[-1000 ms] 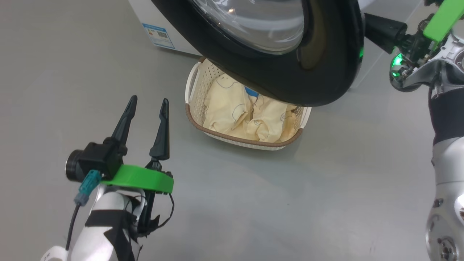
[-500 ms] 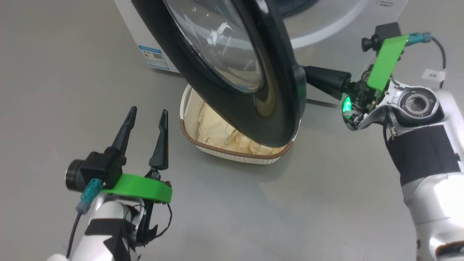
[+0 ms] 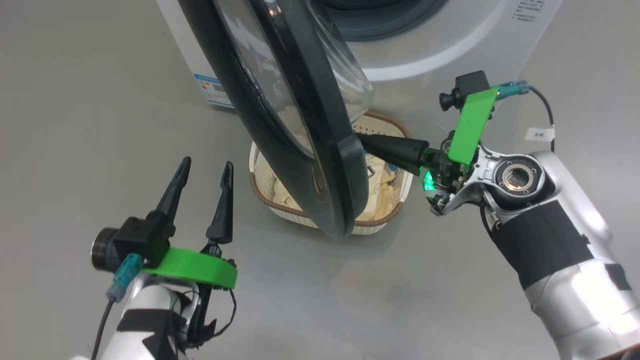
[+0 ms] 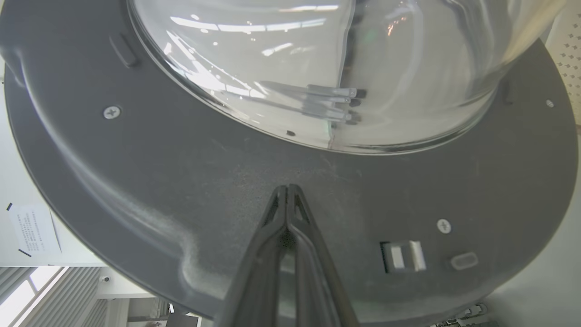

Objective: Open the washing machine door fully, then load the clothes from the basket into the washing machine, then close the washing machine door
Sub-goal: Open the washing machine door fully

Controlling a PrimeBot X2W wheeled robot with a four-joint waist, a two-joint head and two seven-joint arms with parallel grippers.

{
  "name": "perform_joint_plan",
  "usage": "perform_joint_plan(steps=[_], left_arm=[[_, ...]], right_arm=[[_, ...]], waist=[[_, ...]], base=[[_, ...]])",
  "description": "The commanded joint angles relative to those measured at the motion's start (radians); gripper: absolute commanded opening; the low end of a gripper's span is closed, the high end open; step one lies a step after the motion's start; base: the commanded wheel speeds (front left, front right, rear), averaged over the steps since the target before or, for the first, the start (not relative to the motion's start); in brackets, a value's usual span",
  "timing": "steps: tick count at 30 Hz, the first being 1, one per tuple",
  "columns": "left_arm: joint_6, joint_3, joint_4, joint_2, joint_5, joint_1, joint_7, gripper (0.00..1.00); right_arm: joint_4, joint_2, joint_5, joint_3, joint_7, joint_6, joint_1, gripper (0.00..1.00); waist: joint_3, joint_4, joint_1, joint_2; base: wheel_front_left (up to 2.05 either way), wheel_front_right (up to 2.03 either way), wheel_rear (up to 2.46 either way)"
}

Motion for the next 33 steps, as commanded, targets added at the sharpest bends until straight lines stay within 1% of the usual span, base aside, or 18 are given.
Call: perform_joint_plan(steps=[1, 2, 6, 10, 14, 20, 24, 25, 26, 27, 28, 29, 33], left_arm=[[0.0, 0.03, -0.029, 0.025, -0.004, -0.009, -0.007, 1.0], [0.0, 0.029, -0.029, 0.025, -0.006, -0.009, -0.007, 1.0], [0.0, 0.03, -0.028, 0.026, -0.007, -0.008, -0.007, 1.0], [0.0, 0.035, -0.029, 0.028, -0.008, -0.004, -0.007, 1.0], [0.0, 0.045, -0.031, 0.032, -0.007, 0.001, -0.007, 1.0], [0.0, 0.067, -0.037, 0.042, -0.006, 0.008, -0.007, 1.0], [0.0, 0.082, -0.039, 0.054, -0.005, 0.017, -0.007, 1.0], [0.0, 0.086, -0.04, 0.057, -0.005, 0.02, -0.007, 1.0], [0.0, 0.09, -0.04, 0.059, -0.005, 0.023, -0.007, 1.0], [0.0, 0.095, -0.041, 0.062, -0.004, 0.027, -0.007, 1.0], [0.0, 0.1, -0.042, 0.064, -0.003, 0.032, -0.007, 1.0], [0.0, 0.105, -0.043, 0.067, -0.003, 0.037, -0.007, 1.0], [0.002, 0.124, -0.046, 0.076, -0.001, 0.059, -0.007, 1.0]], right_arm=[[-0.04, 0.018, 0.023, 0.038, -0.014, 0.0, -0.014, 0.0], [-0.039, 0.018, 0.047, 0.069, -0.034, 0.0, -0.016, 0.0], [-0.035, 0.018, 0.081, 0.129, -0.071, 0.0, -0.022, 0.0], [-0.035, 0.018, 0.095, 0.151, -0.097, 0.0, -0.029, 0.0], [-0.041, 0.01, 0.096, 0.145, -0.137, 0.0, -0.024, 0.0], [-0.099, -0.042, 0.077, 0.107, -0.222, 0.0, 0.024, 0.0], [-0.143, -0.081, 0.05, 0.071, -0.299, 0.0, 0.07, 0.0], [-0.154, -0.088, 0.043, 0.061, -0.32, 0.0, 0.081, 0.11], [-0.166, -0.098, 0.032, 0.055, -0.337, 0.0, 0.092, 0.16], [-0.175, -0.105, 0.022, 0.05, -0.356, 0.0, 0.104, 0.27], [-0.186, -0.112, 0.008, 0.044, -0.377, 0.0, 0.115, 0.55], [-0.199, -0.12, -0.007, 0.039, -0.396, 0.0, 0.126, 1.0], [-0.251, -0.147, -0.093, 0.025, -0.494, 0.0, 0.17, 1.0]], waist=[[-0.001, 0.003, 0.0, -0.0001], [-0.003, 0.005, 0.0, -0.0001], [-0.008, 0.005, 0.0, -0.0001], [-0.01, 0.0, 0.0, -0.0001], [-0.016, -0.018, 0.0, -0.0001], [-0.036, -0.062, 0.0, -0.0001], [-0.057, -0.1, 0.0, -0.0001], [-0.062, -0.109, 0.0, -0.0001], [-0.067, -0.119, 0.0, -0.0001], [-0.074, -0.128, 0.0, -0.0001], [-0.079, -0.137, 0.0, -0.0001], [-0.084, -0.146, 0.0, -0.0001], [-0.104, -0.178, 0.0, -0.0001]], base=[[0.0, 0.0, 0.0], [0.0, 0.0, 0.0], [0.0, 0.0, 0.0], [0.0, 0.0, 0.0], [0.0, 0.0, 0.0], [0.0, 0.0, 0.0], [0.0, 0.0, 0.0], [0.0, 0.0, 0.0], [0.0, 0.0, 0.0], [0.0, 0.0, 0.0], [0.0, 0.0, 0.0], [0.0, 0.0, 0.0], [0.0, 0.0, 0.0]])
